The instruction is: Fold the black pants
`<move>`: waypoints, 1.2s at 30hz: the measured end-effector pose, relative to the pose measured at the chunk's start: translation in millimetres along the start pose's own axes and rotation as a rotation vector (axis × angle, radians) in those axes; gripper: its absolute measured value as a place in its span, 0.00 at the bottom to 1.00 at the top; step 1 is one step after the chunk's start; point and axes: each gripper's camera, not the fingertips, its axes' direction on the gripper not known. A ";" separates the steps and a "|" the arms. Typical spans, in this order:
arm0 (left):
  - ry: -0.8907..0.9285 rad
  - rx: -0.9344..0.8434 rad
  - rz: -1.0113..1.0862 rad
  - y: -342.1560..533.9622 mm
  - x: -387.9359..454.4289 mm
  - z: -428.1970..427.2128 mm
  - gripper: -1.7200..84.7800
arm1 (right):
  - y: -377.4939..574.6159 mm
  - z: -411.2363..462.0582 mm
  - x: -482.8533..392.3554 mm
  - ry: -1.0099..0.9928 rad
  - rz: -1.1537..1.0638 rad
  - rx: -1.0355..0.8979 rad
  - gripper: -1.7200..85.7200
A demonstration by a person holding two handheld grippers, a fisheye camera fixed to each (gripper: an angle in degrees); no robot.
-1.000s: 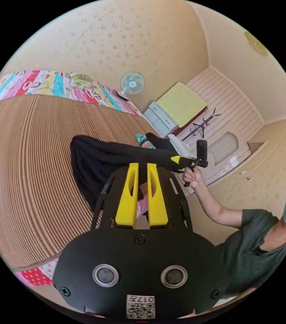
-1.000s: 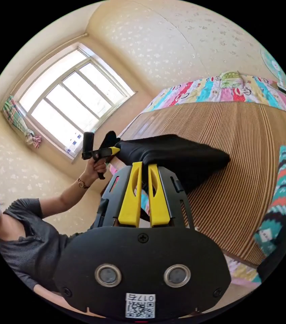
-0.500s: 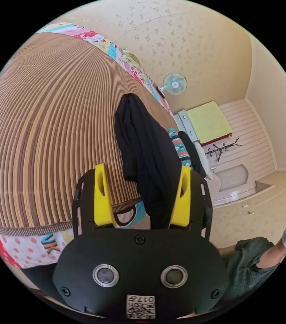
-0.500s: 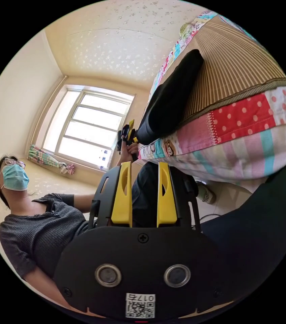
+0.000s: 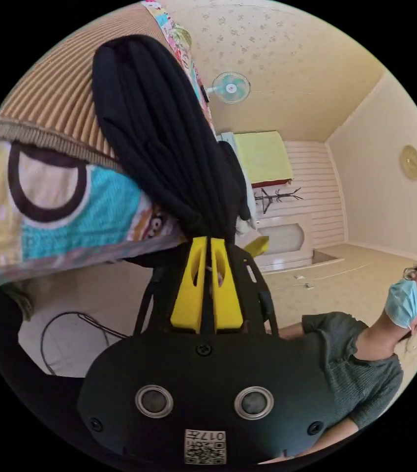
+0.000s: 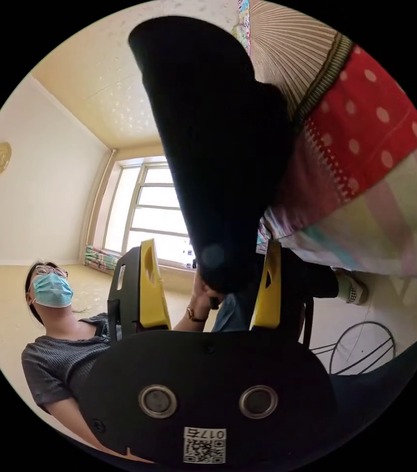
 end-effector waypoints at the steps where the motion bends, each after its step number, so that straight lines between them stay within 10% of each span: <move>1: 0.131 0.024 0.011 8.5 -1.1 -4.0 0.02 | -4.5 -0.5 1.4 0.028 0.012 -0.003 0.34; 6: -0.036 0.126 -0.066 10.2 5.8 -52.4 0.02 | -22.2 -12.7 2.2 0.135 0.024 0.010 0.24; 10: -0.254 0.208 -0.099 6.4 28.0 -91.6 0.23 | -19.6 -10.5 -7.9 0.157 0.039 0.022 0.22; 14: -0.055 0.179 -0.196 -9.0 11.6 -87.6 0.35 | -16.1 -8.2 -6.2 0.162 0.064 -0.010 0.22; 25: 0.237 0.200 -0.333 -6.2 5.0 -94.1 0.16 | -20.9 -71.3 -8.1 0.136 0.102 0.028 0.27; 36: 0.149 0.091 -0.065 37.6 100.1 -130.1 0.16 | -27.0 -2.8 47.1 -0.444 -0.083 0.024 0.29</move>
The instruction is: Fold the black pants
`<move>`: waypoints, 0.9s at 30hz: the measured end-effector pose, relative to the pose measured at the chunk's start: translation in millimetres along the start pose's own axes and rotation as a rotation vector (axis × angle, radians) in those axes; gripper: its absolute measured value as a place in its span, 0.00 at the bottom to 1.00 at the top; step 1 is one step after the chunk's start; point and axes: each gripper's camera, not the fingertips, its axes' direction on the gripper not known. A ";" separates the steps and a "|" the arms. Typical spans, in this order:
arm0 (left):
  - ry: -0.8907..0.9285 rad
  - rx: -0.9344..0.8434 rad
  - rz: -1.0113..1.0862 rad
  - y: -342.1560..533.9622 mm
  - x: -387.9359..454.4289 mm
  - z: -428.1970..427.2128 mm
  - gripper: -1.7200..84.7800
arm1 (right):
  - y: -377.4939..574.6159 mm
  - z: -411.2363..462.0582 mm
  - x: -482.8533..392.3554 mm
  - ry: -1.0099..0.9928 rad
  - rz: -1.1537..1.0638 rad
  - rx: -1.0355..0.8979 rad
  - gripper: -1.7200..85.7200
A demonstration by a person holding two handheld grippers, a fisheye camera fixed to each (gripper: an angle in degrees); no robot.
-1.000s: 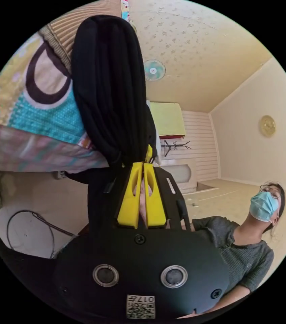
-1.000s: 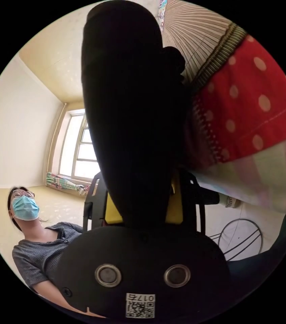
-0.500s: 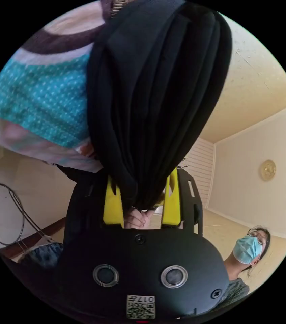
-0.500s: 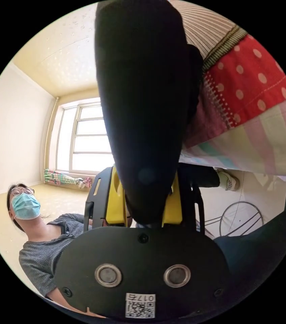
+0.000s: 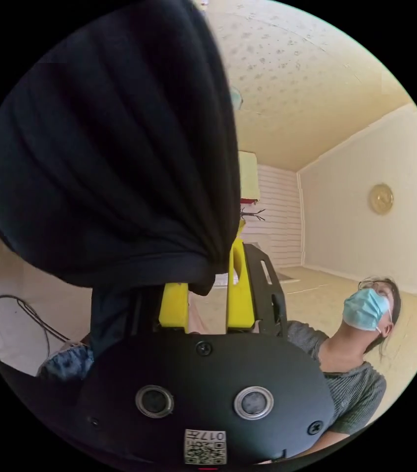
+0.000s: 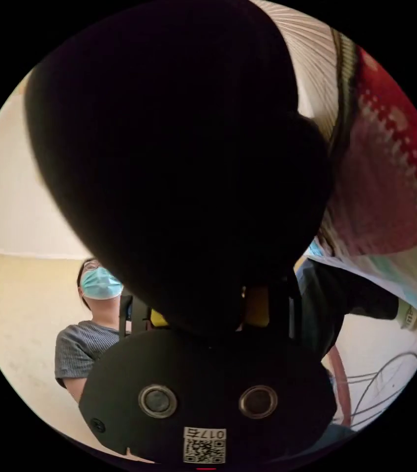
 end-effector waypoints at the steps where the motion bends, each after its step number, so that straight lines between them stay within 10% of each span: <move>1: -0.018 -0.013 0.077 1.3 18.1 -3.1 0.16 | -1.8 3.7 -1.8 -0.003 -0.027 0.002 0.28; 12: 0.113 -0.027 0.266 30.0 83.7 -20.3 0.14 | -137.6 -7.2 -194.4 0.272 -0.689 0.127 0.23; 21: 0.216 0.110 0.076 50.1 39.7 -48.5 0.14 | -96.8 -133.4 -153.7 0.786 -0.199 0.799 0.17; 27: 0.051 0.189 0.134 44.3 59.6 -83.7 0.14 | 22.2 -73.6 -128.6 0.978 -0.399 0.775 0.11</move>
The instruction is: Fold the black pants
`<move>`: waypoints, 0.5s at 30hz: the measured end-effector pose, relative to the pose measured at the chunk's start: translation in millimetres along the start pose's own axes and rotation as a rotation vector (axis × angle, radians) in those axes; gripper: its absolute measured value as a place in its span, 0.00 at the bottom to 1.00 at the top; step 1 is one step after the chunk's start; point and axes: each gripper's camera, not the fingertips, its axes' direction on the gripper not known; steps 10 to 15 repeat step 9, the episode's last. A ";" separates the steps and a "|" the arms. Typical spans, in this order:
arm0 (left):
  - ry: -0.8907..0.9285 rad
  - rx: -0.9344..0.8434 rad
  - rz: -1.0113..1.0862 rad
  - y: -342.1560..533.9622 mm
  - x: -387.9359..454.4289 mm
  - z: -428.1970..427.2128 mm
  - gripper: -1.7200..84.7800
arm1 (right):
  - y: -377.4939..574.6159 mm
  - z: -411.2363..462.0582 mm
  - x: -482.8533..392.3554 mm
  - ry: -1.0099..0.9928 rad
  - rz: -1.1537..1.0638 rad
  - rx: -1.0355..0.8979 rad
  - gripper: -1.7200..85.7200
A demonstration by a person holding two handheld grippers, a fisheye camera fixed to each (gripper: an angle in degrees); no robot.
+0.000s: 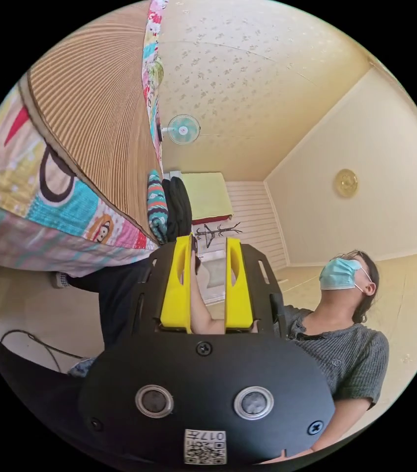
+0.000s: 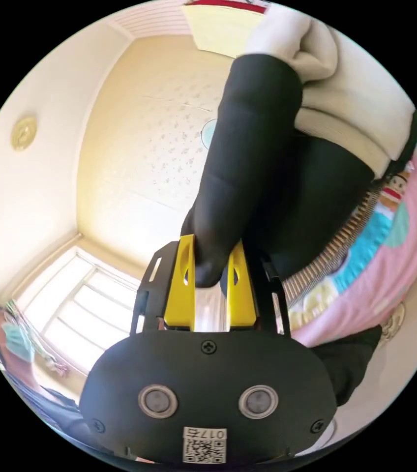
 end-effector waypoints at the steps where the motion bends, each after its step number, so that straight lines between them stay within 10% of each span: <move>1: -0.086 0.021 0.028 -5.9 7.5 -12.2 0.14 | 13.1 -3.5 -3.0 0.002 -0.017 0.004 0.11; 9: -0.681 0.640 0.169 -23.3 97.0 -180.0 0.06 | 101.0 26.7 -14.5 -0.092 -0.063 -0.408 0.03; 15: -0.681 0.640 0.169 -23.3 97.0 -180.0 0.06 | 101.0 26.7 -14.5 -0.092 -0.063 -0.408 0.03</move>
